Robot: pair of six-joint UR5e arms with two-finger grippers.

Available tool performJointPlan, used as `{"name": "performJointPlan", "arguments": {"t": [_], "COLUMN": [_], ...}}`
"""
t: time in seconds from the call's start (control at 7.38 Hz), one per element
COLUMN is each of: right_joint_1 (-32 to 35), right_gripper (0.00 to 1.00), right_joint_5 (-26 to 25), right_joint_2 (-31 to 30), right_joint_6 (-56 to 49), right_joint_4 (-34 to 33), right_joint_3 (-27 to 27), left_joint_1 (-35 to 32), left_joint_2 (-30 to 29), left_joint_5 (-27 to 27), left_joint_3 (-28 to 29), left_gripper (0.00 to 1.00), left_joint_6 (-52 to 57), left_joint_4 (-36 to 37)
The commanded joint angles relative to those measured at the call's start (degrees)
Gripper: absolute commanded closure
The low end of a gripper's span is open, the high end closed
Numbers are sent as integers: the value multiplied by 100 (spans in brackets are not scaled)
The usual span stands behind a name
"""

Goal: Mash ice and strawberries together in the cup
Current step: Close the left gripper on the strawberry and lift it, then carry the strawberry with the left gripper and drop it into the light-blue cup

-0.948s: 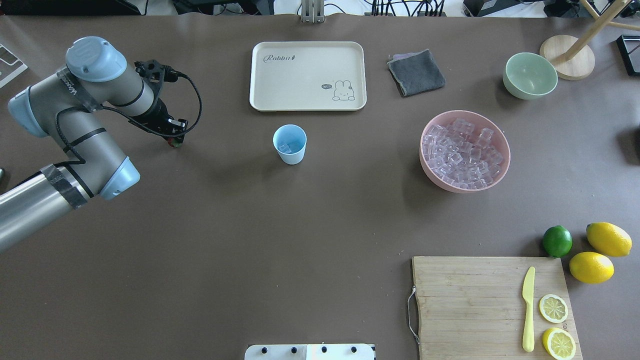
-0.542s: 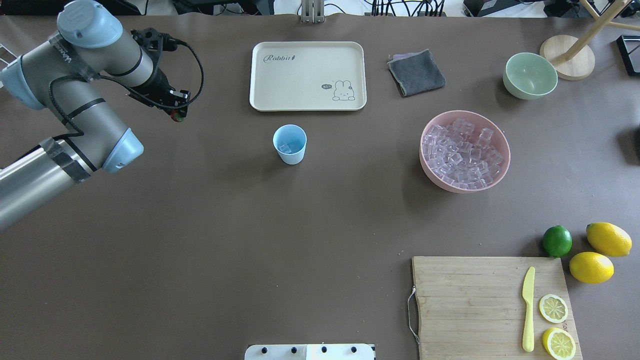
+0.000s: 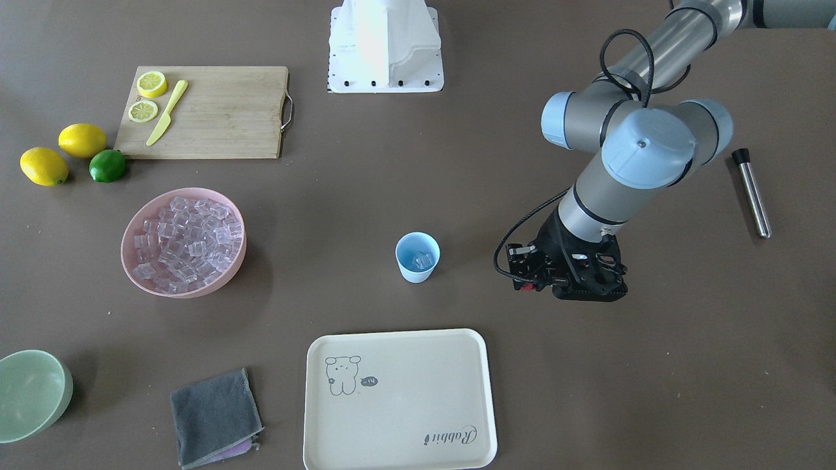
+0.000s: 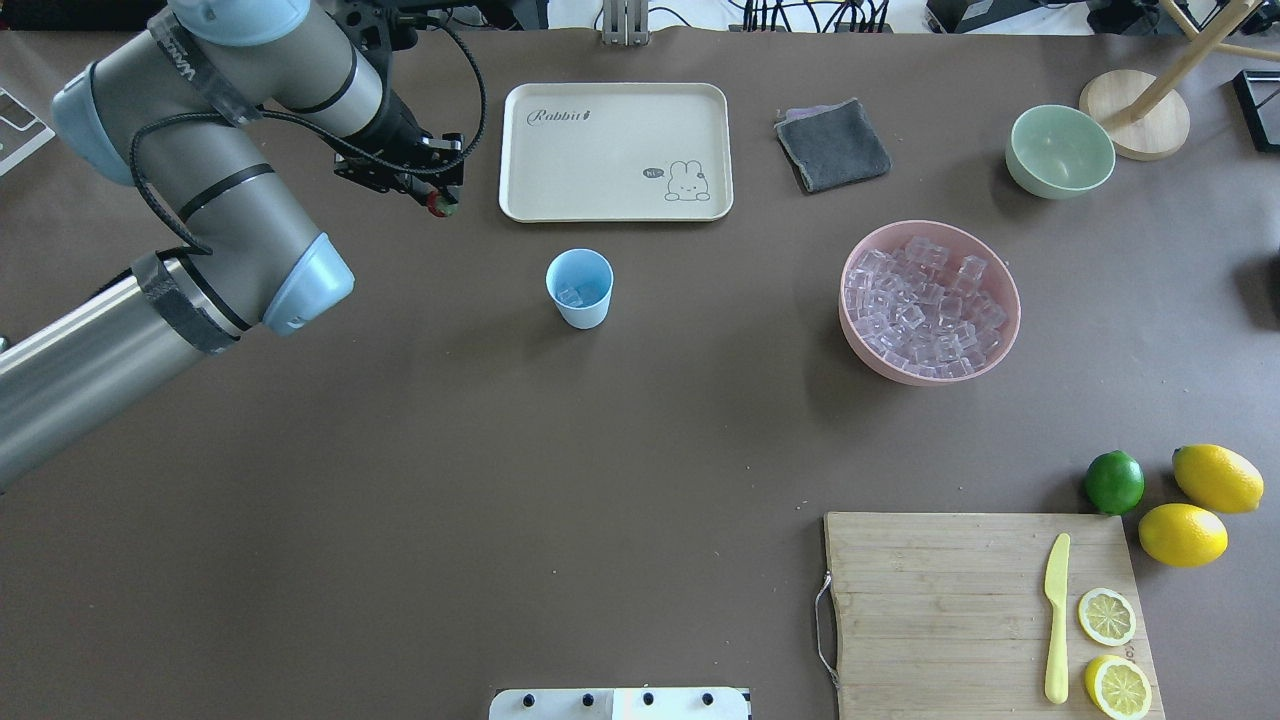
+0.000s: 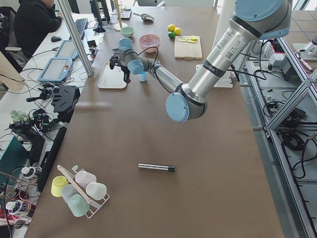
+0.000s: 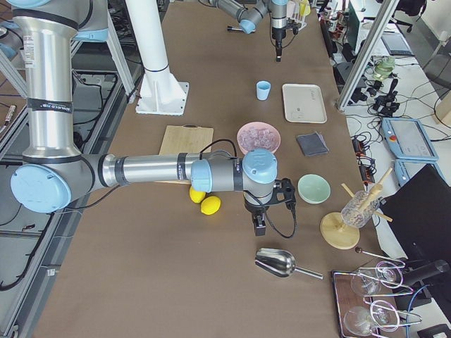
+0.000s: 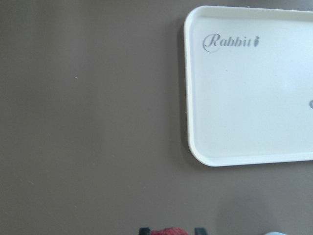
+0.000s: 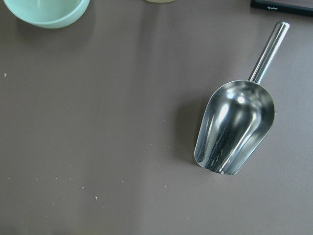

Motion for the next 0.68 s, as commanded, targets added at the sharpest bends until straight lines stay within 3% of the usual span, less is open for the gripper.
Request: {"name": "performJointPlan", "arguments": {"t": [0.0,0.27,0.54], "right_joint_1": [0,9,18], "right_gripper": [1,1,1], "right_joint_5": [11,20,20], "right_joint_2": [-11,-29,-29], "right_joint_6": [26,26,26], "right_joint_4": [-9,-18,-26], "right_joint_3": [68,95,86], "left_joint_1": [843,1014,1101], "left_joint_2": [-310,-723,-716], "left_joint_5": [704,805,1042], "left_joint_3": [-282,-81,-18], "left_gripper": [71,71,71], "left_joint_6": [-1186,-1514,-1489], "left_joint_4": [6,15,-38]}}
